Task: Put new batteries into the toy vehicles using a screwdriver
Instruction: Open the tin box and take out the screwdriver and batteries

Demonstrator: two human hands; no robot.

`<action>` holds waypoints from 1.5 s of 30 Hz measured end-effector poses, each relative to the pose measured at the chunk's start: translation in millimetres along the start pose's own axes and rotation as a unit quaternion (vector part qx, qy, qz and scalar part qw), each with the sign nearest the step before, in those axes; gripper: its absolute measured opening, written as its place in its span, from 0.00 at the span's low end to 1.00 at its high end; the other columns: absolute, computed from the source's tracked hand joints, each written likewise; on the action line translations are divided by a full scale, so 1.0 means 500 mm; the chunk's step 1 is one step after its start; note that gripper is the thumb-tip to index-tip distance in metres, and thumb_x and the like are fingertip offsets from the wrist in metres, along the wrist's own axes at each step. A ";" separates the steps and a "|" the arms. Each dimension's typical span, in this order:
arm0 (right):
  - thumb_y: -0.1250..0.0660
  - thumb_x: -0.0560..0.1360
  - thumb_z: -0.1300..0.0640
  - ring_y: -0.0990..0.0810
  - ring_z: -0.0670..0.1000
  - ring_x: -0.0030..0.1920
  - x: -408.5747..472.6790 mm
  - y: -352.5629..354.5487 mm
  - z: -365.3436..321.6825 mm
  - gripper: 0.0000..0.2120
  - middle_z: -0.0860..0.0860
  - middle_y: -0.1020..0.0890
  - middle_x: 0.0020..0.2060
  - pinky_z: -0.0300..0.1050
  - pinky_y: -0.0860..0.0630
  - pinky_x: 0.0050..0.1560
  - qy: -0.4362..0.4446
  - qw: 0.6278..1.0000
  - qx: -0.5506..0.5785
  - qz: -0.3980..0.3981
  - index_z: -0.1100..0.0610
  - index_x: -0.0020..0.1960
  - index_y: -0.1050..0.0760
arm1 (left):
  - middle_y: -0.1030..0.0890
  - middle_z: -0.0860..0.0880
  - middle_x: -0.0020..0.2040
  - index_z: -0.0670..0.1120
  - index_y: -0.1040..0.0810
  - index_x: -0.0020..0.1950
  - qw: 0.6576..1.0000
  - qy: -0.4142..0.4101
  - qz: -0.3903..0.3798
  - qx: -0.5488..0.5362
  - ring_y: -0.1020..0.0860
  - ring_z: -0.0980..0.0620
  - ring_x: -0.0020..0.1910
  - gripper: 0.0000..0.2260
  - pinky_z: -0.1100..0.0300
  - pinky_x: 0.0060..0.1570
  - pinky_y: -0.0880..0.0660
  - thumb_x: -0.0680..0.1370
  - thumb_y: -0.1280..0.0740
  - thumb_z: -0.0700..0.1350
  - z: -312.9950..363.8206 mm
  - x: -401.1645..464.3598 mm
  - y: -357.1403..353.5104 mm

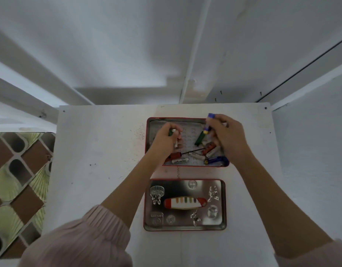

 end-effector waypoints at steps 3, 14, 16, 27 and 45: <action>0.40 0.77 0.61 0.37 0.45 0.19 -0.010 0.049 -0.007 0.11 0.52 0.28 0.24 0.36 0.40 0.20 -0.048 0.979 0.197 -0.013 0.59 0.36 0.29 | 0.29 0.50 0.36 0.43 0.29 0.49 0.982 -0.066 -0.002 0.179 0.31 0.54 0.33 0.06 0.64 0.31 0.31 0.82 0.42 0.44 0.002 0.032 -0.050; 0.39 0.74 0.63 0.23 0.48 0.31 -0.045 0.083 0.000 0.08 0.53 0.24 0.34 0.36 0.25 0.29 -0.081 0.938 0.324 -0.090 0.59 0.52 0.26 | 0.25 0.44 0.50 0.42 0.27 0.50 0.866 -0.114 0.026 0.486 0.30 0.50 0.43 0.08 0.60 0.39 0.35 0.77 0.32 0.44 -0.027 0.079 -0.113; 0.37 0.71 0.65 0.21 0.48 0.33 -0.043 0.075 0.002 0.08 0.53 0.23 0.36 0.37 0.23 0.31 -0.089 0.932 0.339 -0.093 0.58 0.49 0.25 | 0.25 0.47 0.44 0.44 0.28 0.48 0.898 -0.091 0.011 0.430 0.29 0.51 0.40 0.06 0.62 0.35 0.35 0.78 0.33 0.45 -0.018 0.070 -0.099; 0.29 0.70 0.61 0.23 0.42 0.39 0.029 -0.096 0.039 0.04 0.47 0.20 0.39 0.40 0.26 0.45 0.101 0.931 -0.299 -0.181 0.54 0.40 0.22 | 0.26 0.48 0.30 0.41 0.26 0.44 0.991 -0.037 -0.007 -0.125 0.26 0.54 0.27 0.07 0.65 0.26 0.28 0.81 0.41 0.38 0.075 -0.050 0.090; 0.32 0.73 0.60 0.28 0.44 0.32 0.022 -0.008 0.003 0.03 0.50 0.24 0.39 0.33 0.28 0.30 0.074 0.982 -0.157 -0.078 0.57 0.43 0.26 | 0.24 0.55 0.39 0.50 0.26 0.39 0.968 -0.104 -0.020 0.227 0.28 0.60 0.33 0.09 0.67 0.34 0.29 0.74 0.29 0.38 0.035 -0.006 -0.001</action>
Point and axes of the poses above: each hand's wrist, its own x-axis towards the middle knuckle, its own y-axis out of the back of the hand, z = x × y, the point moved 2 cm from there along x, towards the middle knuckle
